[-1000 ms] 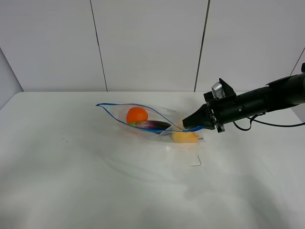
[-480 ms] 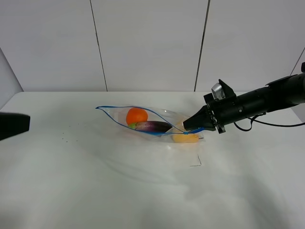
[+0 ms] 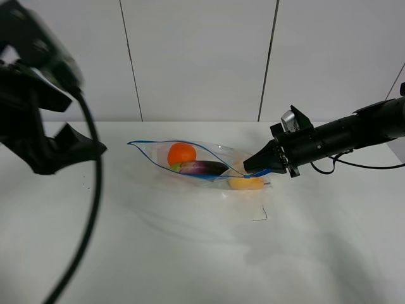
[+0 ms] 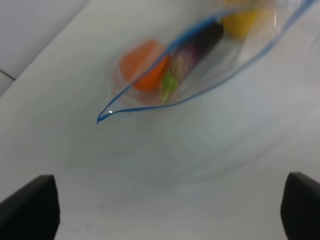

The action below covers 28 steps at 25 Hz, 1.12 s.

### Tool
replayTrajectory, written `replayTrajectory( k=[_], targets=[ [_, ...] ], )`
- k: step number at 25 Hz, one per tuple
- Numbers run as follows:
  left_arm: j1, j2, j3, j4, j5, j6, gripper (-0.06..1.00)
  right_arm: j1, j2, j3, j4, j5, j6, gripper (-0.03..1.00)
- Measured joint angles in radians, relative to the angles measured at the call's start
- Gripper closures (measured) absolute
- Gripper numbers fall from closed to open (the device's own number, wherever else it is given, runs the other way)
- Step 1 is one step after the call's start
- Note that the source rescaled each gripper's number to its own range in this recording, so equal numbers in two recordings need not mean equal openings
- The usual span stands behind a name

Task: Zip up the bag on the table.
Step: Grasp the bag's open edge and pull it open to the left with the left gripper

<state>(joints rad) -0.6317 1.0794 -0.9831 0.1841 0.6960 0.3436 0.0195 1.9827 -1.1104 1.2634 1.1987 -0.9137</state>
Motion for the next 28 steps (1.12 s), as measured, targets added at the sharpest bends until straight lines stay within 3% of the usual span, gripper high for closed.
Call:
replayTrajectory(
  k=[4,6,8,11,14,18,21,28],
  targets=[
    [-0.279,0.178,0.0,0.472,-0.02,-0.263,-0.01,0.0,0.0,0.0,0.0,-0.002,0.006,0.97],
    [-0.377,0.275,0.0,0.666,-0.024,-0.397,-0.01,0.0,0.0,0.0,0.0,-0.002,0.007,0.97],
    [-0.45,0.363,0.0,0.825,-0.029,-0.523,-0.01,0.0,0.0,0.0,0.0,-0.002,0.01,0.97],
    [-0.511,0.485,-0.002,0.982,-0.054,-0.65,-0.01,0.0,0.0,0.0,0.0,-0.003,0.013,0.97],
    [-0.538,0.577,-0.03,1.059,-0.078,-0.758,0.0,0.0,0.0,0.0,0.0,-0.004,0.014,0.97],
    [-0.541,0.653,-0.103,1.092,-0.142,-0.854,0.01,0.0,0.0,0.0,0.0,-0.008,0.014,0.97],
    [-0.541,0.711,-0.154,1.127,-0.187,-0.863,0.02,0.0,0.0,0.0,0.0,-0.008,0.014,0.97],
    [-0.541,0.858,-0.25,1.198,-0.166,-0.874,0.05,0.0,0.0,0.0,0.001,0.001,0.017,0.97]
  ],
)
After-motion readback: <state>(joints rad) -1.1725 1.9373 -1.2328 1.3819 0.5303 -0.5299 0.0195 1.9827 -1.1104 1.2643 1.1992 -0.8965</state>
